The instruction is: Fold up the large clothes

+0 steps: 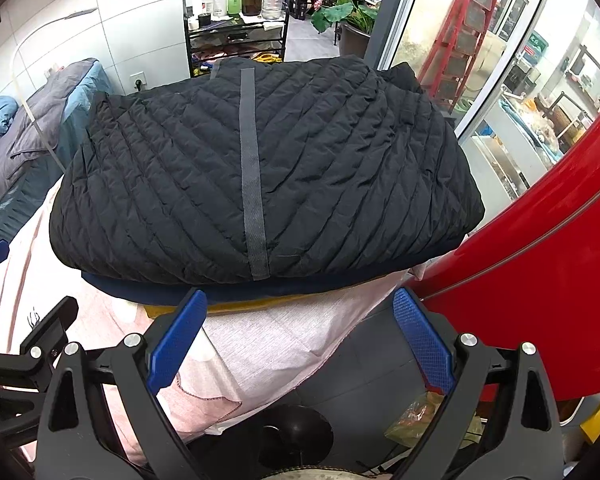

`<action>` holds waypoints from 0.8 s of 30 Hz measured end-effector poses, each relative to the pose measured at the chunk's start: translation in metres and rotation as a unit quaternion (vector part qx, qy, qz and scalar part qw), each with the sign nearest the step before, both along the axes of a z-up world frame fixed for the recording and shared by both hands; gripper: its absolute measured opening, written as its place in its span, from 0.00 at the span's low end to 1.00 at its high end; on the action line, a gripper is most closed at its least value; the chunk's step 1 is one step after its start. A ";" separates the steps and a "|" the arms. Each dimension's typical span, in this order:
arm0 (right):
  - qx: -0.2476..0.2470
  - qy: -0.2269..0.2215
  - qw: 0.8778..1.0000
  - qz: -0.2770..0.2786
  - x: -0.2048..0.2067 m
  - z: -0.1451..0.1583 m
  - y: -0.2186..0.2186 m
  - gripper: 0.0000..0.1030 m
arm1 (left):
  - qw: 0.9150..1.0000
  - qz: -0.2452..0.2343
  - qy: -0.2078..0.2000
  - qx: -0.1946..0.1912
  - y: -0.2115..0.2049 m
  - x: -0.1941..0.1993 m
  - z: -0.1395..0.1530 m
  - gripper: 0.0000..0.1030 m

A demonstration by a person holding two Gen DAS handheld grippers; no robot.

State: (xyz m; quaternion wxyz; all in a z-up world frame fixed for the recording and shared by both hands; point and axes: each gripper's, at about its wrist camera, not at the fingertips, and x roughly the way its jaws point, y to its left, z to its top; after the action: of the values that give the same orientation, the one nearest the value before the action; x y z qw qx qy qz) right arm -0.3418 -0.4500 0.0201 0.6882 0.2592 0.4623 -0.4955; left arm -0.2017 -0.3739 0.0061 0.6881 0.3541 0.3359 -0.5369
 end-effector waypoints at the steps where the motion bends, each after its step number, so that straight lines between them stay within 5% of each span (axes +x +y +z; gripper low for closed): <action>1: 0.000 0.000 1.000 0.000 0.001 0.000 -0.001 0.91 | 1.000 0.000 0.000 0.000 -0.001 0.000 0.000 0.94; 24: 0.001 0.002 1.000 0.003 0.005 0.000 -0.003 0.91 | 1.000 0.000 -0.006 0.007 -0.001 0.002 -0.006 0.94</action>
State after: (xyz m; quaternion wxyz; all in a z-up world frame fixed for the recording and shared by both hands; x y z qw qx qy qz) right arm -0.3372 -0.4530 0.0200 0.6883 0.2577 0.4653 -0.4934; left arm -0.1996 -0.3747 0.0005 0.6876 0.3619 0.3357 -0.5324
